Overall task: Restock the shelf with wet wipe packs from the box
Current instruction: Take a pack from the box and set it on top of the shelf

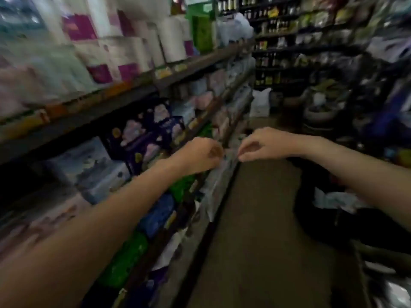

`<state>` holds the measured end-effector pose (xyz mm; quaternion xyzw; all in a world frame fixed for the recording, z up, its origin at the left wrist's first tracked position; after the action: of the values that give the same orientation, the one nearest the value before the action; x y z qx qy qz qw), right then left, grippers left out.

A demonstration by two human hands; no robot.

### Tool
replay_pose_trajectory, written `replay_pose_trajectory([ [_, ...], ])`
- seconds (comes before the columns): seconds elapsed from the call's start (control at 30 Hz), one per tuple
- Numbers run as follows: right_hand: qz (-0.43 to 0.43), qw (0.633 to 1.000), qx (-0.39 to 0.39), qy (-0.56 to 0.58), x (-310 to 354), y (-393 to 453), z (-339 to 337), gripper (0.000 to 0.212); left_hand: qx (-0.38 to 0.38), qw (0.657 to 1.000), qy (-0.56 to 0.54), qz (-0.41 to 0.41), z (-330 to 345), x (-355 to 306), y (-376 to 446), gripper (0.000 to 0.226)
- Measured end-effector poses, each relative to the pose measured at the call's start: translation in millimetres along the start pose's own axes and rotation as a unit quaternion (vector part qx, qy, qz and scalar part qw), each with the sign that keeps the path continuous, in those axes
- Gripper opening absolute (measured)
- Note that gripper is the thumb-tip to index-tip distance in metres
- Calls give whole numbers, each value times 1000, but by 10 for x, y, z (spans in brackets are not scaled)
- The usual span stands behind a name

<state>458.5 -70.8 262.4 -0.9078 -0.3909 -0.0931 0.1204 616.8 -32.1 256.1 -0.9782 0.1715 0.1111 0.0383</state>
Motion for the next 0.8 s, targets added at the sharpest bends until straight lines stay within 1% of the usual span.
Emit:
replay_pose_trajectory([
  [0.1, 152, 986, 20, 66, -895, -938, 435, 25, 73, 994, -2, 80, 630, -714, 449, 24],
  [0.17, 251, 957, 1, 148, -1408, -1603, 730, 19, 100, 986, 3, 132, 1021, -1223, 653, 25],
  [0.23, 330, 915, -20, 229, -1834, -2206, 1033, 19, 127, 975, 5, 183, 1405, -1690, 828, 26],
  [0.3, 395, 877, -13, 273, -2146, -2687, 1361, 21, 166, 960, 9, 227, 1780, -2118, 981, 27],
  [0.4, 448, 846, 14, 289, -2552, -3198, 1857, 23, 227, 935, 10, 273, 2305, -2659, 1238, 27],
  [0.43, 463, 837, 24, 290, -2728, -3338, 2026, 20, 238, 930, 6, 281, 2468, -2821, 1351, 26],
  [0.47, 479, 831, 31, 283, -2892, -3451, 2162, 19, 243, 928, 2, 283, 2632, -2967, 1482, 26],
  [0.53, 494, 812, 20, 309, -3259, -3644, 2401, 24, 250, 930, -7, 269, 2954, -3233, 1763, 25],
  [0.6, 504, 798, 37, 327, -3595, -3804, 2639, 27, 273, 930, -17, 247, 3318, -3454, 2049, 25],
  [0.67, 516, 793, 33, 322, -3939, -3920, 2933, 24, 307, 927, -21, 212, 3704, -3611, 2310, 27],
  [0.7, 521, 787, 29, 328, -4076, -3925, 3081, 19, 321, 927, -26, 192, 3876, -3656, 2410, 28],
  [0.77, 511, 792, 50, 331, -4350, -3860, 3408, 14, 344, 924, -26, 163, 4170, -3711, 2537, 29],
  [0.8, 502, 803, 62, 314, -4484, -3808, 3566, 14, 355, 922, -23, 151, 4311, -3722, 2576, 31],
])
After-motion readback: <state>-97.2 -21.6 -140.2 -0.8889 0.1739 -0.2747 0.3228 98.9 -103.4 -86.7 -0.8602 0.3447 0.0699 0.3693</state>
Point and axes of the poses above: each hand's wrist, its own y-axis towards the middle knuckle, its own z-axis out of the palm, x = y × z, the point moved 3 cm from there along y, towards the middle knuckle, and after that the axes turned 5 degrees about x, right-handed, at the moved point
